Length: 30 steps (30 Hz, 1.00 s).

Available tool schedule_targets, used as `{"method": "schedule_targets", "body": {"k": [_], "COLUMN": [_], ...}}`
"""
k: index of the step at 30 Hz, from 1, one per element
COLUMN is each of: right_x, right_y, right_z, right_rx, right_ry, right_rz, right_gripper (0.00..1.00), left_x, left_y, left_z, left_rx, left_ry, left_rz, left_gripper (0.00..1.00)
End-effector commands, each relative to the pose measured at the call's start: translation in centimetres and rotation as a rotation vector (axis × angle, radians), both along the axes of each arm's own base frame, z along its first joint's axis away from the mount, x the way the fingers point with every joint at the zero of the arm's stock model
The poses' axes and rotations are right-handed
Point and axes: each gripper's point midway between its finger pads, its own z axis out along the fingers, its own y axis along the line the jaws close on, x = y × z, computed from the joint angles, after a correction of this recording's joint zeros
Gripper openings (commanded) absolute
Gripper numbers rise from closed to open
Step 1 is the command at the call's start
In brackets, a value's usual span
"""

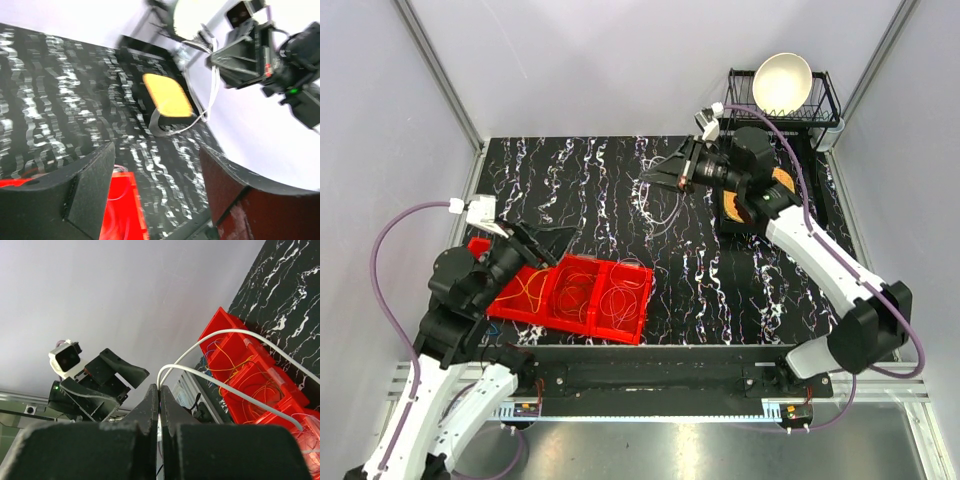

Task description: Untangle the cables

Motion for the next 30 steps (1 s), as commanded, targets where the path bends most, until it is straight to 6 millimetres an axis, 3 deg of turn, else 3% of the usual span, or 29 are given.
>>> {"method": "schedule_targets", "body": {"k": [1, 5, 13, 17, 30], "right_x": [-2.6, -2.9, -3.8, -4.4, -5.7], "right_y": [-1.2, -1.3, -2.0, -2.0, -2.5], "right_z": [3.7, 3.1, 2.5, 2.8, 3.5], "right_rx": [0.067, 0.062, 0.051, 0.058, 0.075], "right_ry": [-0.085, -0.064, -0.040, -0.035, -0.038], "right_rz": [-0.001, 0.002, -0.007, 0.008, 0.027], "right_gripper": [0.00, 0.00, 0.00, 0.00, 0.00], "left_x": [-0.7, 0.9, -1.2, -1.3, -0.7], "left_y": [-2.3, -4.9, -10.6, -13.4, -13.9], "left_z": [4.6, 3.7, 4.6, 3.6, 4.4], "left_rx": [-0.088, -0.042, 0.137, 0.202, 0.151], "left_ry": [-0.090, -0.026, -0.099, -0.104, -0.154], "left_rz": [-0.099, -0.108, -0.059, -0.053, 0.011], "left_gripper": [0.69, 0.71, 0.72, 0.71, 0.70]}}
